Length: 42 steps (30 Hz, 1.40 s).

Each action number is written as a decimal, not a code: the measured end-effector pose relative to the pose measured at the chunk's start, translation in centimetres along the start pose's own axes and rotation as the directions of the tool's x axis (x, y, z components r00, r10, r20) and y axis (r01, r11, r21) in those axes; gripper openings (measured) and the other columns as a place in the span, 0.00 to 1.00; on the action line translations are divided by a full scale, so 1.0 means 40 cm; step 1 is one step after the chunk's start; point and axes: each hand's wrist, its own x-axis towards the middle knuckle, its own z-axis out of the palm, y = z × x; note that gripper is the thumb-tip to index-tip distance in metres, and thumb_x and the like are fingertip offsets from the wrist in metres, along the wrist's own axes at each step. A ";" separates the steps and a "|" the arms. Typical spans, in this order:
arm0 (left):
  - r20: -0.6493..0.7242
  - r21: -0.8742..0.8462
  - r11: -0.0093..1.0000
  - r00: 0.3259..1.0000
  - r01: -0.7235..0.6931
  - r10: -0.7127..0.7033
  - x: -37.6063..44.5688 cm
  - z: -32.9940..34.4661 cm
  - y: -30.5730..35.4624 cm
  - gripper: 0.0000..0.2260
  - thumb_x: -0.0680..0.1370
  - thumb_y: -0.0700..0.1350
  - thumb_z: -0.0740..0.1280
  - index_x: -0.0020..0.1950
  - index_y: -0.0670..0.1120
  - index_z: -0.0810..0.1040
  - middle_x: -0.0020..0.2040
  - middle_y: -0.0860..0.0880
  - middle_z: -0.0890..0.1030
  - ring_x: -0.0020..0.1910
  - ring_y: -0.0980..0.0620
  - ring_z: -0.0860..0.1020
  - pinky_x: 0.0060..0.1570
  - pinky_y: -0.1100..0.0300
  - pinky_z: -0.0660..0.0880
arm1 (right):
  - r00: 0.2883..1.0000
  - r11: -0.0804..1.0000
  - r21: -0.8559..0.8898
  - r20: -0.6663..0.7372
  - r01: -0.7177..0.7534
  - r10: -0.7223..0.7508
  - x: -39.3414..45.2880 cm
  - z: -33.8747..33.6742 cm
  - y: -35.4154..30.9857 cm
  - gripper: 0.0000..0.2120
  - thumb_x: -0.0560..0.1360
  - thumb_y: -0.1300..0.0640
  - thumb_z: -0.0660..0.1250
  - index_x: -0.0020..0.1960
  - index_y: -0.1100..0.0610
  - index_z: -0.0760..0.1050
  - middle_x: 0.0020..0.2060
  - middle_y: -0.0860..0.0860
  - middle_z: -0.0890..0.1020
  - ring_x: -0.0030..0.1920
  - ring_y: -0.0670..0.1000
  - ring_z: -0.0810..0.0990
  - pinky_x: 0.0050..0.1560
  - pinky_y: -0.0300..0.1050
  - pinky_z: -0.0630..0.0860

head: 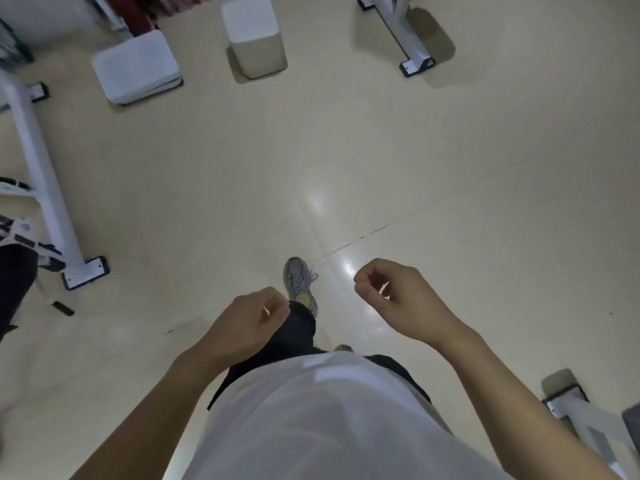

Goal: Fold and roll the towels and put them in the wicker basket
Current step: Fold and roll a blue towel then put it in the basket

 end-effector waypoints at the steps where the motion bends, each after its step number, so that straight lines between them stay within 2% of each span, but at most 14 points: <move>1: -0.005 -0.001 1.000 1.000 -0.003 0.003 0.052 -0.047 0.004 0.05 0.80 0.53 0.61 0.47 0.57 0.76 0.44 0.60 0.80 0.41 0.62 0.77 0.42 0.64 0.75 | 1.000 1.000 -0.008 0.002 -0.005 0.005 0.056 -0.019 -0.018 0.04 0.79 0.54 0.66 0.45 0.48 0.77 0.40 0.42 0.82 0.43 0.42 0.80 0.43 0.30 0.72; 5: -0.024 -0.054 0.998 1.000 -0.011 0.009 0.240 -0.245 0.028 0.05 0.79 0.54 0.63 0.46 0.58 0.77 0.40 0.56 0.80 0.36 0.60 0.76 0.35 0.70 0.72 | 0.998 0.999 0.001 -0.023 -0.054 0.054 0.236 -0.094 -0.084 0.04 0.78 0.53 0.66 0.45 0.47 0.77 0.40 0.41 0.82 0.43 0.44 0.80 0.44 0.35 0.75; 7: -0.021 -0.066 0.997 0.999 -0.029 0.027 0.338 -0.342 0.051 0.05 0.79 0.54 0.63 0.46 0.58 0.77 0.39 0.56 0.80 0.34 0.59 0.76 0.35 0.71 0.71 | 0.997 0.998 -0.007 -0.045 -0.070 0.070 0.320 -0.136 -0.108 0.05 0.78 0.51 0.65 0.44 0.45 0.77 0.41 0.41 0.82 0.44 0.44 0.80 0.44 0.38 0.76; 11: -0.048 -0.122 0.991 0.998 -0.046 0.040 0.539 -0.509 0.102 0.05 0.79 0.53 0.63 0.45 0.58 0.77 0.40 0.58 0.80 0.35 0.58 0.77 0.37 0.65 0.75 | 0.995 0.996 -0.006 -0.044 -0.087 0.086 0.507 -0.223 -0.147 0.05 0.78 0.48 0.64 0.44 0.44 0.76 0.41 0.42 0.82 0.42 0.45 0.80 0.43 0.41 0.77; 16: -0.032 -0.141 0.990 0.999 -0.019 0.014 0.793 -0.660 0.152 0.04 0.79 0.54 0.63 0.46 0.60 0.77 0.42 0.58 0.81 0.38 0.57 0.80 0.40 0.59 0.77 | 0.998 0.998 -0.013 -0.019 -0.064 0.063 0.806 -0.340 -0.176 0.04 0.78 0.50 0.65 0.44 0.44 0.76 0.41 0.41 0.82 0.44 0.44 0.80 0.45 0.41 0.76; 19: -0.039 -0.169 0.986 0.999 0.007 -0.014 0.922 -0.747 0.188 0.04 0.78 0.55 0.62 0.47 0.61 0.77 0.43 0.60 0.81 0.39 0.57 0.80 0.40 0.62 0.76 | 0.999 0.999 -0.030 0.016 -0.038 0.039 1.005 -0.430 -0.211 0.04 0.78 0.51 0.65 0.45 0.45 0.76 0.41 0.42 0.82 0.44 0.45 0.80 0.44 0.39 0.76; 24: -0.049 -0.192 0.979 0.996 0.067 -0.078 1.102 -0.895 0.207 0.05 0.78 0.55 0.62 0.48 0.58 0.77 0.43 0.59 0.81 0.41 0.58 0.80 0.47 0.56 0.78 | 0.991 0.998 -0.052 0.131 0.022 -0.014 1.326 -0.547 -0.315 0.03 0.78 0.52 0.65 0.46 0.47 0.77 0.40 0.43 0.82 0.44 0.43 0.80 0.43 0.33 0.74; 29: -0.103 -0.279 0.956 0.987 0.094 -0.126 1.278 -1.073 0.168 0.05 0.77 0.55 0.64 0.48 0.58 0.78 0.41 0.55 0.81 0.38 0.56 0.79 0.44 0.55 0.77 | 0.979 0.995 -0.086 0.202 0.041 -0.023 1.647 -0.607 -0.432 0.03 0.78 0.54 0.66 0.47 0.51 0.78 0.41 0.45 0.82 0.42 0.44 0.79 0.42 0.31 0.72; 32: -0.100 -0.348 0.934 0.988 0.079 -0.121 1.406 -1.209 0.138 0.05 0.78 0.51 0.64 0.47 0.53 0.78 0.36 0.47 0.77 0.34 0.53 0.73 0.39 0.53 0.73 | 0.976 0.994 -0.109 0.217 0.028 -0.004 1.835 -0.616 -0.504 0.03 0.78 0.54 0.66 0.47 0.51 0.78 0.41 0.45 0.82 0.42 0.44 0.79 0.42 0.32 0.72; 36: -0.116 -0.325 0.944 0.989 0.049 -0.091 1.569 -1.416 0.134 0.05 0.79 0.46 0.63 0.45 0.52 0.78 0.37 0.47 0.78 0.33 0.57 0.72 0.35 0.64 0.70 | 0.982 0.998 -0.049 0.181 -0.043 0.051 2.021 -0.635 -0.601 0.03 0.79 0.52 0.65 0.52 0.49 0.77 0.39 0.44 0.81 0.37 0.42 0.77 0.41 0.33 0.73; 39: -0.063 -0.348 0.935 0.994 0.067 -0.094 1.715 -1.606 0.164 0.08 0.78 0.51 0.62 0.45 0.51 0.78 0.41 0.48 0.80 0.38 0.55 0.75 0.41 0.54 0.75 | 0.984 0.998 -0.035 0.171 -0.052 0.057 2.165 -0.670 -0.671 0.03 0.79 0.51 0.64 0.50 0.47 0.76 0.37 0.46 0.82 0.35 0.43 0.76 0.41 0.37 0.74; 42: -0.091 -0.293 0.956 0.996 -0.005 -0.022 1.853 -1.772 0.205 0.07 0.79 0.47 0.62 0.45 0.48 0.79 0.39 0.53 0.81 0.39 0.54 0.78 0.45 0.53 0.77 | 0.984 0.998 -0.018 0.170 -0.057 0.059 2.310 -0.723 -0.719 0.02 0.79 0.51 0.65 0.49 0.47 0.77 0.37 0.46 0.81 0.35 0.44 0.76 0.40 0.38 0.74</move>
